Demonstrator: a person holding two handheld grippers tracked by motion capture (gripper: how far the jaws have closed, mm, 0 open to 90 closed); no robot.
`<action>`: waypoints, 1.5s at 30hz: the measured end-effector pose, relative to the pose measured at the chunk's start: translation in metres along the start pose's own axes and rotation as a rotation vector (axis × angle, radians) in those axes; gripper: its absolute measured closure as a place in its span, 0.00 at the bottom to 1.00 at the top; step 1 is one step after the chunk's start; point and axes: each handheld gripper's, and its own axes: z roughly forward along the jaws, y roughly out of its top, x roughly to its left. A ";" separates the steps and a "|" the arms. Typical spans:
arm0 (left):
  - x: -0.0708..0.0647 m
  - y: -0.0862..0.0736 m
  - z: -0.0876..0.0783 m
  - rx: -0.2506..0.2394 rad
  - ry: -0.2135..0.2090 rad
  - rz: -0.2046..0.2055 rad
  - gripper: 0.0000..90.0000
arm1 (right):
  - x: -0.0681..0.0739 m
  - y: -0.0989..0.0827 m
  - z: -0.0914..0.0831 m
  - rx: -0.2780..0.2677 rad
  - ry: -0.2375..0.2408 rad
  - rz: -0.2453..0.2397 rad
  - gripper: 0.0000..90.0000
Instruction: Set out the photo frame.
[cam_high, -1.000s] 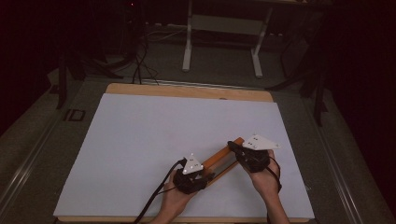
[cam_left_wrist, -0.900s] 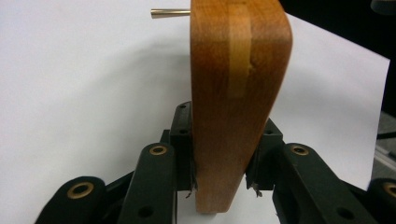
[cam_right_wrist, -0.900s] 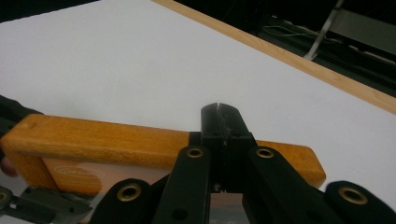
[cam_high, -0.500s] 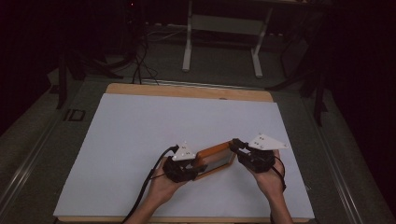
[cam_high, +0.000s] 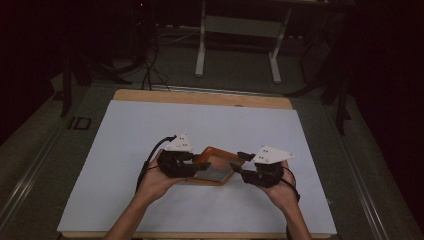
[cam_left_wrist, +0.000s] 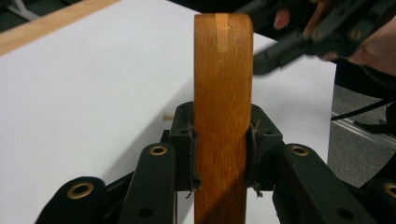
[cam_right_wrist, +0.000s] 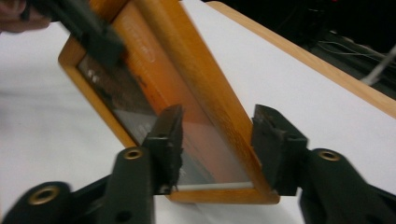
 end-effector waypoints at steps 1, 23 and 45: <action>0.000 0.001 -0.002 -0.002 -0.002 0.006 0.77 | 0.000 0.000 0.002 0.000 0.013 -0.003 0.53; 0.007 0.004 -0.002 -0.016 -0.087 0.079 0.75 | 0.003 0.010 0.037 0.050 0.180 -0.070 0.37; 0.024 -0.001 -0.006 -0.068 -0.105 -0.060 0.49 | 0.004 0.001 0.017 0.022 0.179 -0.089 0.74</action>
